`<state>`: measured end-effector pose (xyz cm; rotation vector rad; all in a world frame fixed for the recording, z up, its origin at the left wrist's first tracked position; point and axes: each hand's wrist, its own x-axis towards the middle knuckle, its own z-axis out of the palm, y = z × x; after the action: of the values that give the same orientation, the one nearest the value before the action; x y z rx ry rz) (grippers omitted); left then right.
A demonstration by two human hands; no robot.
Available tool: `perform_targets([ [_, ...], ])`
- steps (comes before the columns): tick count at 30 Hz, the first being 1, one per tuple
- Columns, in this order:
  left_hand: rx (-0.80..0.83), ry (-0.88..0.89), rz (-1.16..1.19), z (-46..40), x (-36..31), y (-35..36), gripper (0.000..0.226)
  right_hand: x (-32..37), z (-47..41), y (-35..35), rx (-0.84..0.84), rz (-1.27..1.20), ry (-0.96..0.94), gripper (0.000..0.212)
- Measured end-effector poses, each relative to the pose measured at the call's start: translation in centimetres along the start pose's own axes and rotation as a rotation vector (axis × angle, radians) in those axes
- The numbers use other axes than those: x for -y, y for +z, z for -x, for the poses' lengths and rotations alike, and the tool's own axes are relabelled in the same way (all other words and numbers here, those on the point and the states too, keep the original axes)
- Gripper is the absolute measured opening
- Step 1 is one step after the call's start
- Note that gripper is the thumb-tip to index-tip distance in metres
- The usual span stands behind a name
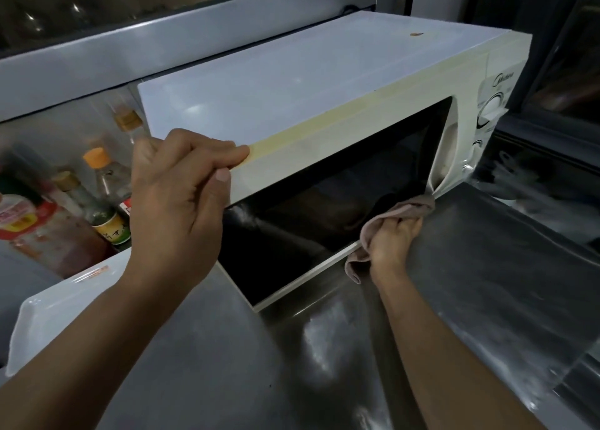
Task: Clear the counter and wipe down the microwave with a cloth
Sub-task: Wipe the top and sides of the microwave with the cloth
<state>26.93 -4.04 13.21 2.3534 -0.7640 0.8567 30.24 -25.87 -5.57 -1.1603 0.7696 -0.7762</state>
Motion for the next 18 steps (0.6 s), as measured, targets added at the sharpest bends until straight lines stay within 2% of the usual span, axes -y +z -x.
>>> perform_targets([
  [5,-0.021,0.007,0.037,0.1,0.0,-0.1,0.029,-0.4,-0.5,-0.1,-0.040,-0.019,-0.074,0.046],
  [8,-0.009,0.011,0.095,0.0,0.0,-0.1,0.029,0.1,0.0,-0.5,-0.054,0.084,-0.114,0.043],
  [12,0.014,0.020,0.103,-0.2,0.2,-0.2,0.029,0.2,2.8,-0.5,0.011,0.183,-0.039,0.039],
  [18,0.060,0.027,0.084,-0.2,0.2,-0.9,0.028,-0.8,10.3,0.8,0.126,0.199,-0.017,0.044],
])
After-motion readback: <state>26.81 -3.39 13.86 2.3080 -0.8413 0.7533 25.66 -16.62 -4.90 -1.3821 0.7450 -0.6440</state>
